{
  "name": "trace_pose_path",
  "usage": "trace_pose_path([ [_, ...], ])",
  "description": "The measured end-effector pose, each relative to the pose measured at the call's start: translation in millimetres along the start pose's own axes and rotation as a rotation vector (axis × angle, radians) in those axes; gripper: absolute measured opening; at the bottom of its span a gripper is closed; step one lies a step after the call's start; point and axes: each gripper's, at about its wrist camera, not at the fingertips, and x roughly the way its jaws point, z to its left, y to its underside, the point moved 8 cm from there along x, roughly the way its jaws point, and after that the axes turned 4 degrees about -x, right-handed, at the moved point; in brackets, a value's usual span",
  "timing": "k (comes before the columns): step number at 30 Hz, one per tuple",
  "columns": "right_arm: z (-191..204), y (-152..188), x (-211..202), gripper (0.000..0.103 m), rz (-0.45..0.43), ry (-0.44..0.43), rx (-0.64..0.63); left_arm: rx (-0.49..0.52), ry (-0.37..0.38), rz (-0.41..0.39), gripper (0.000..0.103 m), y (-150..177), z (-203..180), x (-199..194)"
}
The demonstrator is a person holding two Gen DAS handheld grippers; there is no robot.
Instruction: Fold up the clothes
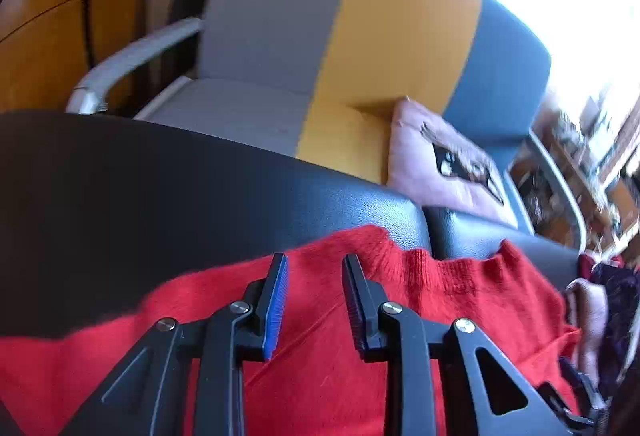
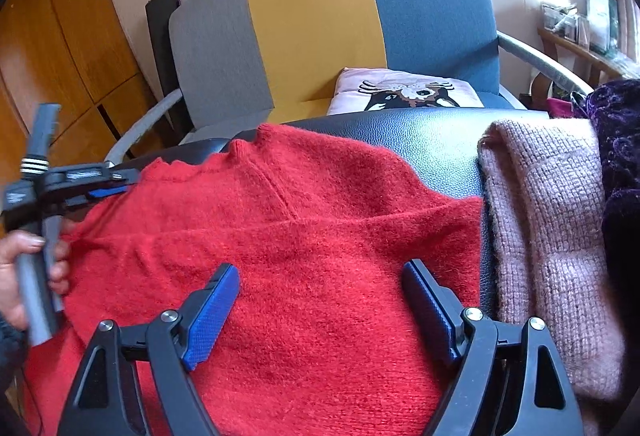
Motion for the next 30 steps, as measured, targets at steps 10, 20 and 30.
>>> trace_pose_path([
  [10,4.4,-1.4,3.1,0.087,0.026,0.045,-0.044,-0.165,-0.433,-0.119,0.029,3.3,226.6,-143.6],
  [20,7.1,-1.3,5.6,0.090,0.042,0.075,-0.074,-0.193,-0.659,0.071,0.039,14.6,390.2,-175.7],
  [30,7.8,-2.1,6.8,0.091,0.049,0.075,-0.080,-0.180,-0.715,0.237,0.040,33.0,419.0,-128.7],
])
